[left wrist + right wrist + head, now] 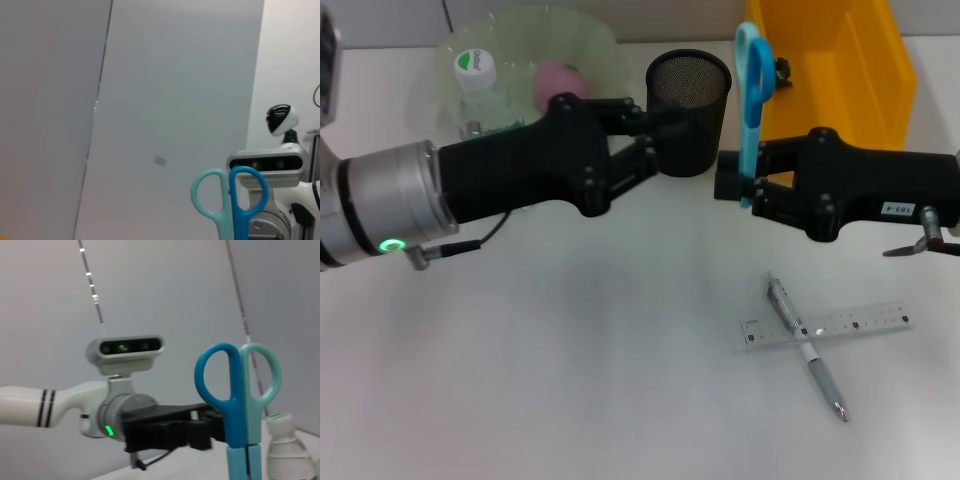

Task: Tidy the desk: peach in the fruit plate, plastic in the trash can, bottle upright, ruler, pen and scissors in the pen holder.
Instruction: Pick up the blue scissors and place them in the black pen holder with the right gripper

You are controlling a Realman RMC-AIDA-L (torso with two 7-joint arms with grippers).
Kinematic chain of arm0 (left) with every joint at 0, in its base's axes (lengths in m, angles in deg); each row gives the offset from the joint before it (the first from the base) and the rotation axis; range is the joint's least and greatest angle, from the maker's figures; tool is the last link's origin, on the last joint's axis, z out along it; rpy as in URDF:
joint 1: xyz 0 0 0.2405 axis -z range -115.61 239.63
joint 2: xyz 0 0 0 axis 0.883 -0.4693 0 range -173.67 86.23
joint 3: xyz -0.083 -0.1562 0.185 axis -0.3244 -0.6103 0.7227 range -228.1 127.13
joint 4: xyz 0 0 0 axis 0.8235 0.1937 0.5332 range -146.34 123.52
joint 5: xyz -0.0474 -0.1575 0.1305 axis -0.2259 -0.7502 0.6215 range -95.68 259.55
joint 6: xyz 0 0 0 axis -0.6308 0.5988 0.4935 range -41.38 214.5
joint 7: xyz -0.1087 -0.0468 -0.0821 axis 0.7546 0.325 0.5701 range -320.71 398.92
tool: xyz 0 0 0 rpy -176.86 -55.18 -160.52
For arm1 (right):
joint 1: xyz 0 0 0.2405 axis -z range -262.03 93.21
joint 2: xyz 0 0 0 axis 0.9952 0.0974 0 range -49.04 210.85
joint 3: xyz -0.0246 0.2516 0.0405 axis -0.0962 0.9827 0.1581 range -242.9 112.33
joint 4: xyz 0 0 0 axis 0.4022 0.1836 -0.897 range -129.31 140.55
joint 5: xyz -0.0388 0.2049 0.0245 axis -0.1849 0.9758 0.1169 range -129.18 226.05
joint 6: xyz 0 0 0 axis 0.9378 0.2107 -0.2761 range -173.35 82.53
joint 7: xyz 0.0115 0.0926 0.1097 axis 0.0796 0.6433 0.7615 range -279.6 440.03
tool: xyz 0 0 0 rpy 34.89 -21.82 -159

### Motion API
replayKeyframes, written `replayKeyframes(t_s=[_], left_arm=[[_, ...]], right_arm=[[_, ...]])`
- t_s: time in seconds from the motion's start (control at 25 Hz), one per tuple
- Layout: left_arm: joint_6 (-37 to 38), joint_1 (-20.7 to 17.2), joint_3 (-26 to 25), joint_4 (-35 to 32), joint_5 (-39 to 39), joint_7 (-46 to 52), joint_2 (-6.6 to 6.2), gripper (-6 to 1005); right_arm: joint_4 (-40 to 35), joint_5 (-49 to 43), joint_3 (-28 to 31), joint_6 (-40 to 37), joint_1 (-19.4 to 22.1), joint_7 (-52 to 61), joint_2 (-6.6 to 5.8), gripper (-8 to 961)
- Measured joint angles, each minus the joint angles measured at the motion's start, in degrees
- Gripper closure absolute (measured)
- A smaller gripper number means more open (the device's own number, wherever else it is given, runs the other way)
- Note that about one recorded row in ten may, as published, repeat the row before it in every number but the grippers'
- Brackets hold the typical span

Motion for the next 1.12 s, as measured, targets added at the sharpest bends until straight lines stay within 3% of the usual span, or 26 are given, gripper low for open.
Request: replayKeyframes(t_s=[0.36, 0.56, 1.12], left_arm=[[1.23, -1.87, -3.22, -0.07, 0.05, -0.09, -0.18, 809], [1.54, -1.88, -3.42, 0.37, 0.24, -0.10, -0.20, 808], [1.67, -1.81, -4.70, 0.27, 0.28, -0.09, -0.29, 808]], right_arm=[[-0.22, 2.47, 6.33, 8.83, -0.74, -0.06, 0.13, 743], [0.31, 5.72, 5.92, 14.85, -1.72, -2.29, 0.31, 740], [13.36, 7.03, 5.88, 31.50, -11.17, -13.76, 0.75, 731]])
